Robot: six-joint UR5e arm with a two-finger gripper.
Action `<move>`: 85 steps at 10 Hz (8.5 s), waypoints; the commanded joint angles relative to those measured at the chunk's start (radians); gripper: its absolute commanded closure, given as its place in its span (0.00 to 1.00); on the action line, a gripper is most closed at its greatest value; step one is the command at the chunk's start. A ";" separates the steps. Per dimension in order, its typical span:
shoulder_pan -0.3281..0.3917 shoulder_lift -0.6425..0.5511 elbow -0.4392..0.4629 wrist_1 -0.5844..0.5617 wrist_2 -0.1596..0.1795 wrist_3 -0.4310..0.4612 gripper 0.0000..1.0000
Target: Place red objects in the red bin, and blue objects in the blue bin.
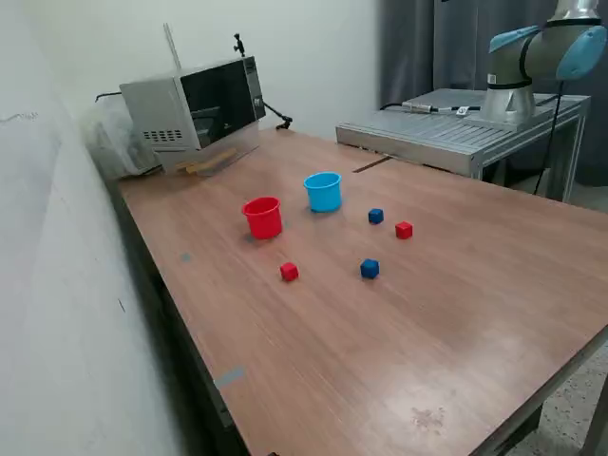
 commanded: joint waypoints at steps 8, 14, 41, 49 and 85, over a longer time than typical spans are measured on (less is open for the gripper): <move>-0.002 0.000 0.000 0.000 0.000 0.000 0.00; -0.002 0.000 0.001 0.000 0.000 0.000 0.00; -0.002 0.000 0.001 0.000 0.000 0.000 0.00; 0.012 0.001 -0.037 -0.008 0.002 -0.015 0.00; -0.072 0.796 0.169 -1.127 0.069 -0.195 0.00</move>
